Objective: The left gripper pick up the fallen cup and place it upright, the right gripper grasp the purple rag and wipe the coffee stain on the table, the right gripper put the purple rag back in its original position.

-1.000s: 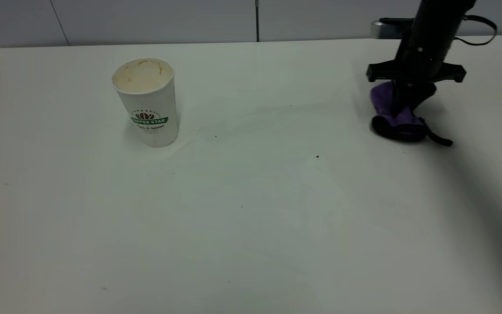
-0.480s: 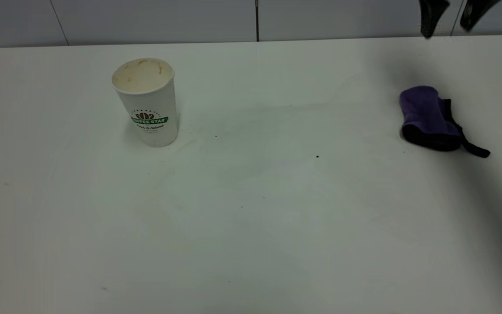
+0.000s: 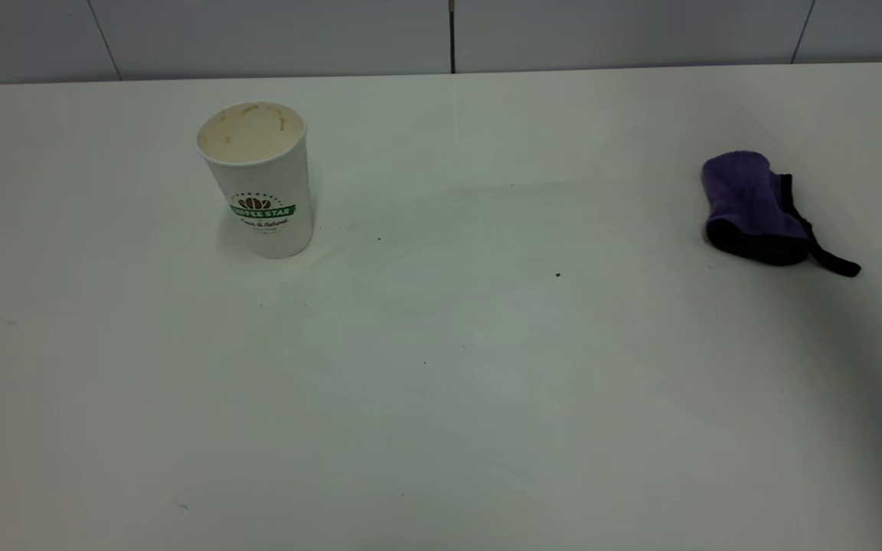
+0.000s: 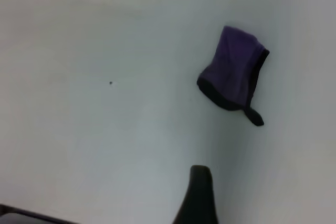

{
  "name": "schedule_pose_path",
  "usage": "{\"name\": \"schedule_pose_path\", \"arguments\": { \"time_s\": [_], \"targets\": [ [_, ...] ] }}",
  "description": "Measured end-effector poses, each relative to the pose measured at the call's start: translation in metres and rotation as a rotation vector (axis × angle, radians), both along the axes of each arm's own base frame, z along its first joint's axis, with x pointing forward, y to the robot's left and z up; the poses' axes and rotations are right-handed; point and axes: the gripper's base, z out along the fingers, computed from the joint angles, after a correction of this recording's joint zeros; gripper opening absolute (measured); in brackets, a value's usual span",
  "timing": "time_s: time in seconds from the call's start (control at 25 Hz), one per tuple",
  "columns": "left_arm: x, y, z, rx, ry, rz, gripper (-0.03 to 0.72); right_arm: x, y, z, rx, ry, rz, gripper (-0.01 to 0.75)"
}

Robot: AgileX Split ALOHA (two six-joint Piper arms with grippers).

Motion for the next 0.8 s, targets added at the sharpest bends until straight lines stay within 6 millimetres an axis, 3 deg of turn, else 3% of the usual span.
{"name": "schedule_pose_path", "arguments": {
  "time_s": [0.12,0.2,0.48,0.68,0.8],
  "targets": [
    [0.000,0.000,0.000,0.000,0.000,0.000,0.337,-0.063,-0.010,0.010,0.008,-0.016,-0.020,0.729],
    [0.000,0.000,0.000,0.000,0.000,0.000,0.337,-0.101,-0.017,0.004,0.006,-0.010,-0.042,0.727],
    [0.000,0.000,0.000,0.001,0.000,-0.001,0.337,-0.221,-0.038,-0.051,0.029,-0.088,-0.090,0.718],
    [0.000,0.000,0.000,0.001,0.000,-0.001,0.337,-0.278,-0.049,-0.093,0.063,-0.249,-0.108,0.714],
    [0.000,0.000,0.000,0.001,0.000,-0.001,0.337,-0.301,-0.053,-0.104,0.087,-0.363,-0.107,0.712]
  ]
}}
